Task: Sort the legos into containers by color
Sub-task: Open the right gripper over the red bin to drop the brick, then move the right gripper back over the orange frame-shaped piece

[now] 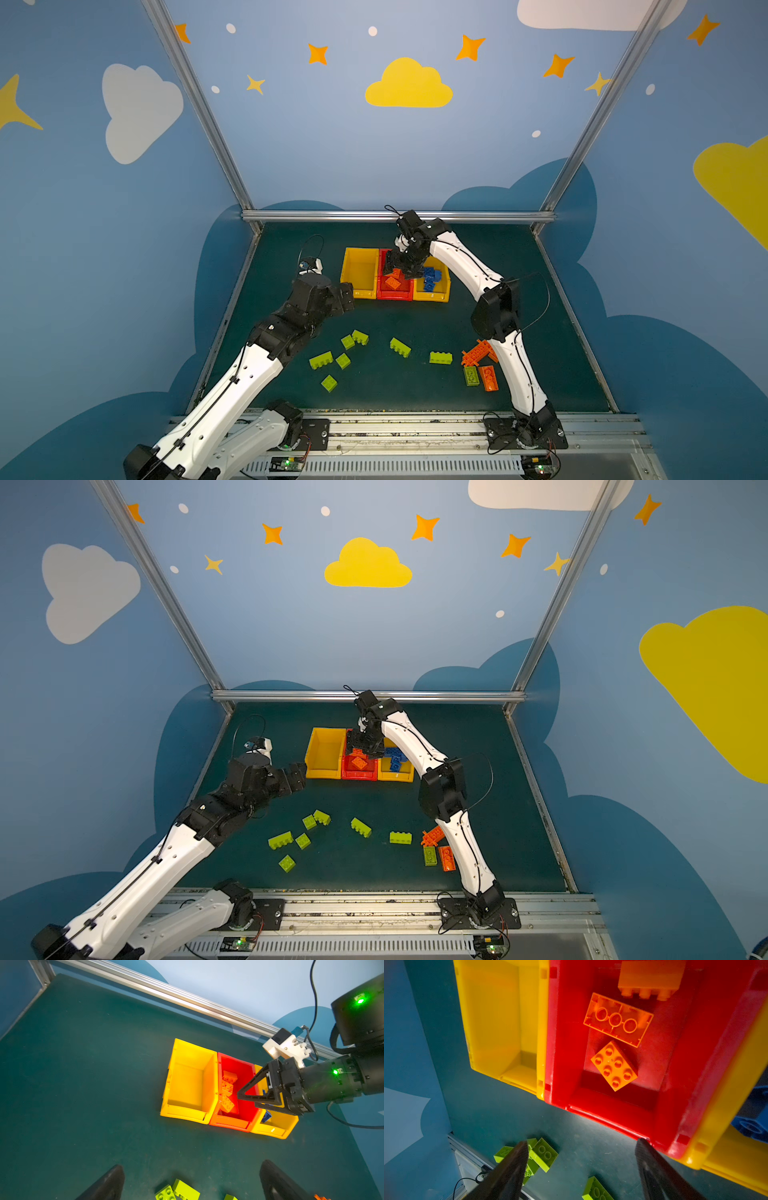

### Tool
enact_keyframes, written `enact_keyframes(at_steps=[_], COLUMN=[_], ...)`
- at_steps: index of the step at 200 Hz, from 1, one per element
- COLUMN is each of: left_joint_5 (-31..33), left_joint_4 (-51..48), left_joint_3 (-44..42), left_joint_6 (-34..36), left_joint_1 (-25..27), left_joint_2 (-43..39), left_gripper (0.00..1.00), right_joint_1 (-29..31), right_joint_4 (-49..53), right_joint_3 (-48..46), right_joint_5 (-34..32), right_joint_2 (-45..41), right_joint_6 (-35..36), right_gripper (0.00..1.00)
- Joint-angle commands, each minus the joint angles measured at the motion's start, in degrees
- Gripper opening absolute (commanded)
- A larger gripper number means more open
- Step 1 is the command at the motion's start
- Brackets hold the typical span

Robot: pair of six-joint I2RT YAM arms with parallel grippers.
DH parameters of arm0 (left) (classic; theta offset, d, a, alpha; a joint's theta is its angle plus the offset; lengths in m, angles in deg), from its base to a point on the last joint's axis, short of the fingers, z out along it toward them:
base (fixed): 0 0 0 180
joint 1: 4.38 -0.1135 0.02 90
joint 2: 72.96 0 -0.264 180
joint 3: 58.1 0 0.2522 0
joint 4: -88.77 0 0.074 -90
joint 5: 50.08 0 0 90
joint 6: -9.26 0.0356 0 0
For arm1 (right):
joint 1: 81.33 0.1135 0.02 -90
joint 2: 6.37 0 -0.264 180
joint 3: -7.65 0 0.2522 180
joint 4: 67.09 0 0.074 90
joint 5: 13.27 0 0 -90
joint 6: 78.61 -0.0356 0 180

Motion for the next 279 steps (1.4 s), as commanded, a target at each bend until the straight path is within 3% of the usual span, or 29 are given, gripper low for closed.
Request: enact_keyframes(at_steps=[1, 73, 138, 198, 279], left_joint_5=[-3.8, -19.5, -25.1, -27.4, -25.4], left_joint_4=[2.7, 9.9, 9.9, 7.7, 6.9], left_joint_3=[1.3, 2.2, 7.4, 11.9, 12.0], left_joint_6=[1.4, 0.8, 4.9, 7.9, 8.5], left_joint_1=[-0.3, 1.1, 9.5, 14.8, 15.4], left_joint_2=[1.2, 9.7, 18.5, 23.7, 23.2], left_gripper=[1.0, 1.0, 1.0, 1.0, 1.0], right_joint_1=[-0.5, -5.0, -5.3, -5.4, -8.1], right_joint_4=[1.8, -6.5, -9.1, -11.1, -14.6], right_joint_3=[-6.4, -54.2, -81.8, -92.6, -90.6], right_joint_5=[-2.7, -12.4, -15.4, -17.4, -19.4], right_joint_2=[-7.7, -40.1, -61.9, -70.3, -62.0], right_joint_6=[0.4, -8.3, -23.4, -30.4, -29.7], right_gripper=[0.79, 0.79, 0.77, 0.77, 0.76])
